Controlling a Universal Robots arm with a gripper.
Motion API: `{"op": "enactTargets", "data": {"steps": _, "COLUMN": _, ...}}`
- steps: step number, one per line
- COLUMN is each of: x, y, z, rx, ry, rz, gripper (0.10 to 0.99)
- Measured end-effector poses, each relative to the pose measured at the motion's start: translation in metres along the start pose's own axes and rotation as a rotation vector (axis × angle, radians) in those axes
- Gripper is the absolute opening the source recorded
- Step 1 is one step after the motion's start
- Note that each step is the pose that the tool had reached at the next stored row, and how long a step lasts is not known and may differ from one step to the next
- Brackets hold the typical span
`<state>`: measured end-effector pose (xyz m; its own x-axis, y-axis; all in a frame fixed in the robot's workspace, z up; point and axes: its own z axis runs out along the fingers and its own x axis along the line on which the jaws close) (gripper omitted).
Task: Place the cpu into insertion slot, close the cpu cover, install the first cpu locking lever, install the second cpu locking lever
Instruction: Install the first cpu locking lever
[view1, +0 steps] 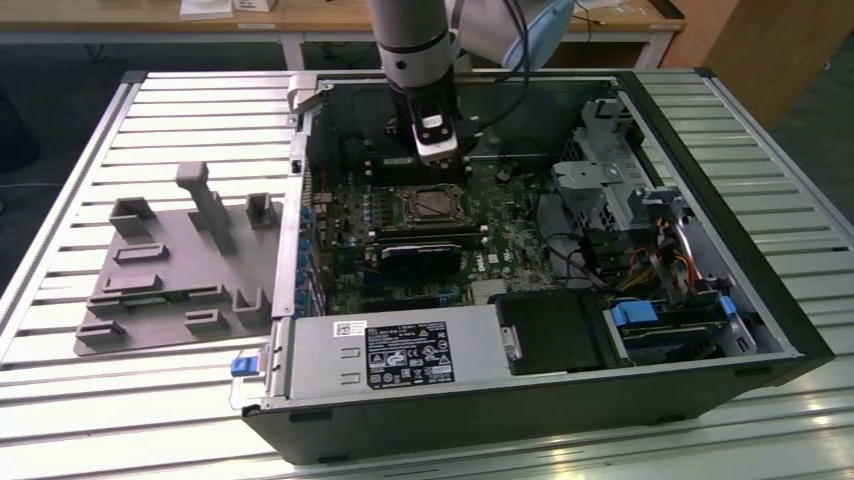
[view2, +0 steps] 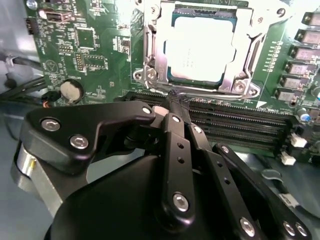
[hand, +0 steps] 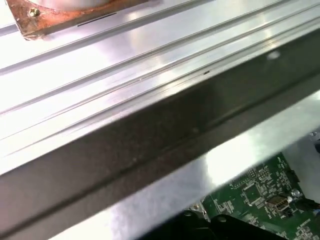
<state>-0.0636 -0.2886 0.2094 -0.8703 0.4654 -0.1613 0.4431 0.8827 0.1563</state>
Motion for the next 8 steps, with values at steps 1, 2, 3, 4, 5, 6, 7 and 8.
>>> {"op": "enactTargets", "data": {"steps": 1, "x": -0.0003, "y": 0.0003, "z": -0.0016, "rx": 0.0, "ry": 0.0, "rz": 0.0, "gripper": 0.102}}
{"op": "enactTargets", "data": {"steps": 2, "x": -0.0006, "y": 0.0005, "z": -0.0033, "rx": 0.0, "ry": 0.0, "rz": 0.0, "gripper": 0.102}}
{"op": "enactTargets", "data": {"steps": 3, "x": -0.0008, "y": 0.0008, "z": -0.0048, "rx": 0.0, "ry": 0.0, "rz": 0.0, "gripper": 0.102}}
{"op": "enactTargets", "data": {"steps": 4, "x": -0.001, "y": 0.001, "z": -0.0061, "rx": 0.0, "ry": 0.0, "rz": 0.0, "gripper": 0.102}}
{"op": "enactTargets", "data": {"steps": 5, "x": -0.0012, "y": 0.0012, "z": -0.0074, "rx": 0.0, "ry": 0.0, "rz": 0.0, "gripper": 0.102}}
{"op": "enactTargets", "data": {"steps": 6, "x": -0.0014, "y": 0.0014, "z": -0.0085, "rx": 0.0, "ry": 0.0, "rz": 0.0, "gripper": 0.102}}
{"op": "enactTargets", "data": {"steps": 7, "x": -0.0015, "y": 0.0015, "z": -0.0093, "rx": 0.0, "ry": 0.0, "rz": 0.0, "gripper": 0.102}}
{"op": "enactTargets", "data": {"steps": 8, "x": -0.0016, "y": 0.0015, "z": -0.0093, "rx": 0.0, "ry": 0.0, "rz": 0.0, "gripper": 0.102}}
